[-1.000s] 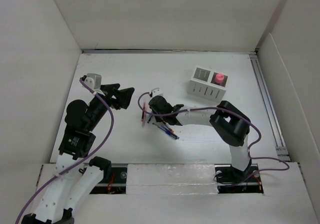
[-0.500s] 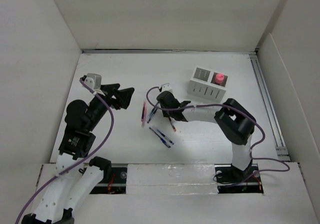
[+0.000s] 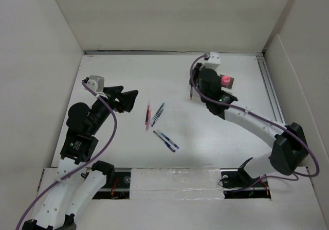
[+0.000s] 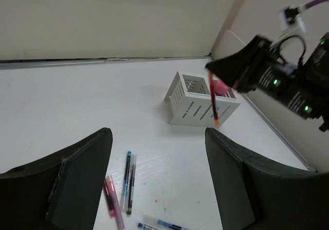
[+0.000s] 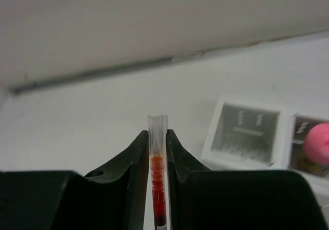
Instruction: Organize the desk
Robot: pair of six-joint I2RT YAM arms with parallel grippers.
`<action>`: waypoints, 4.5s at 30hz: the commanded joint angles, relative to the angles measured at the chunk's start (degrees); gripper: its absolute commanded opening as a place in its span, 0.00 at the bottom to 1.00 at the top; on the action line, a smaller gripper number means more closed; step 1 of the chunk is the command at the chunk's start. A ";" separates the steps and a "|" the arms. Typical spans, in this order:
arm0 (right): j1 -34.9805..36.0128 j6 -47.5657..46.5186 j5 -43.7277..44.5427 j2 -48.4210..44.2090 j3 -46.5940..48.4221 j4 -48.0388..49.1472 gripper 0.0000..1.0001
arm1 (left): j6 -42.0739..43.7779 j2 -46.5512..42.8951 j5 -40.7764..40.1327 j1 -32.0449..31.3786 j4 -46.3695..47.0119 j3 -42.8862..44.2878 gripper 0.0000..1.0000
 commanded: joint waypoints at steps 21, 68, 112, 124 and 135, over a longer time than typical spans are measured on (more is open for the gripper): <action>-19.47 -8.85 12.05 19.45 13.20 23.70 0.00 | 0.43 -1.13 0.46 -0.16 2.05 0.72 0.68; 12.17 10.31 -25.38 2.83 -10.88 -9.68 0.32 | 0.08 -1.65 -0.07 -0.16 1.52 0.81 0.68; 17.89 7.06 -13.71 27.19 3.36 -19.11 0.11 | 0.52 -1.91 -0.60 -0.16 1.43 0.72 0.68; 5.25 11.27 -6.85 6.30 -1.91 -10.00 0.00 | 0.34 -1.65 -0.16 -0.16 1.52 0.72 0.68; -16.02 9.87 4.66 6.43 1.67 12.09 0.00 | 0.34 -2.62 -0.60 -0.16 1.52 0.55 0.68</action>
